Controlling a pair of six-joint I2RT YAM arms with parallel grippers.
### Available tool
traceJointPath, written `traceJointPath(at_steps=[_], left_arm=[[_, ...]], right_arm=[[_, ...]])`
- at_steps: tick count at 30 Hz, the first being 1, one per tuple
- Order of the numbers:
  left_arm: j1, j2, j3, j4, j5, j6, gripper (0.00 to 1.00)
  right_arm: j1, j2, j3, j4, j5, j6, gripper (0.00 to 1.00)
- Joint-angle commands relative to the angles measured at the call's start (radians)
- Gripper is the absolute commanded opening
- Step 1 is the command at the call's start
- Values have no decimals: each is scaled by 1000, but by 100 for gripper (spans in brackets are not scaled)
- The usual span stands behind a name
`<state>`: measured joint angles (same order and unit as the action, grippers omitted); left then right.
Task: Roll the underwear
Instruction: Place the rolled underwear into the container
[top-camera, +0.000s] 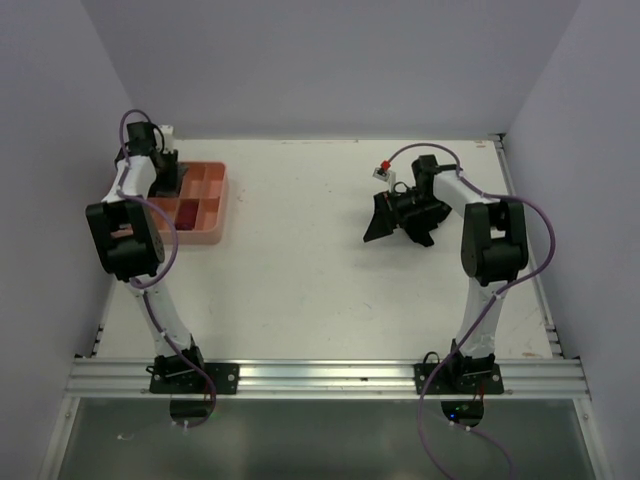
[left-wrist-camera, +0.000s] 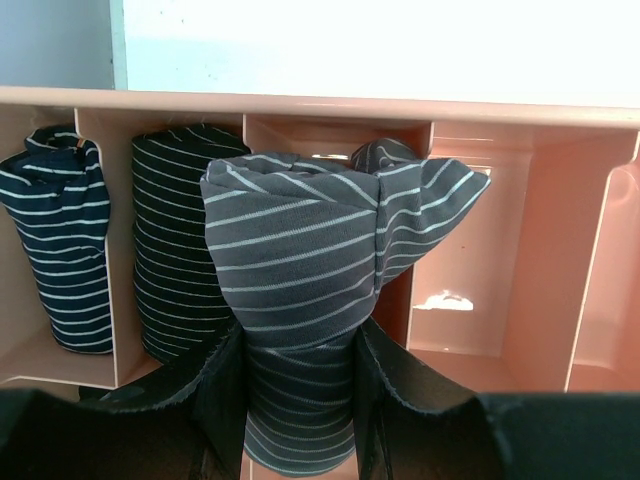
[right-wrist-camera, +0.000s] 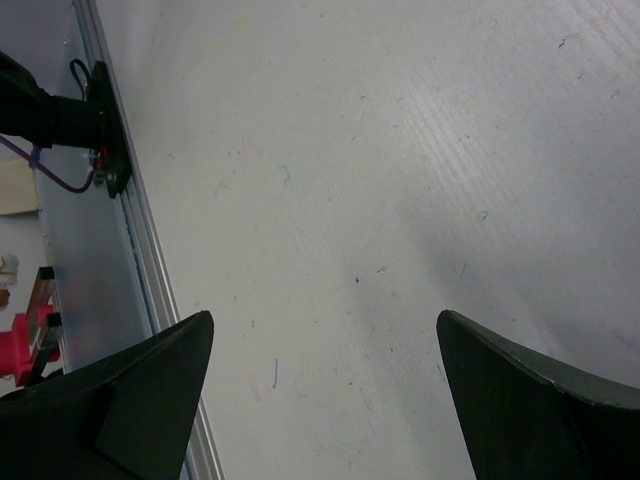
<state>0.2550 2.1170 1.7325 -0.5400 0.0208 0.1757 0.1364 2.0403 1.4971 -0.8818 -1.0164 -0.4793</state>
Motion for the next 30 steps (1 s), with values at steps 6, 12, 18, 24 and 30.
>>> traceJointPath(at_steps=[6,12,18,24,30], left_arm=[[-29,175,-36,-69,126,1,0],[-51,206,-68,-57,38,39,0],[-80,152,-181,18,31,134,0],[-99,87,-238,44,33,150,0],[-125,28,-245,51,8,127,0]], right_arm=[[-6,9,12,-36,-37,-30,99],[-6,20,9,-51,-47,-41,99],[-6,29,8,-57,-54,-45,99],[-6,34,9,-78,-67,-65,99],[-6,41,8,-88,-70,-73,99]])
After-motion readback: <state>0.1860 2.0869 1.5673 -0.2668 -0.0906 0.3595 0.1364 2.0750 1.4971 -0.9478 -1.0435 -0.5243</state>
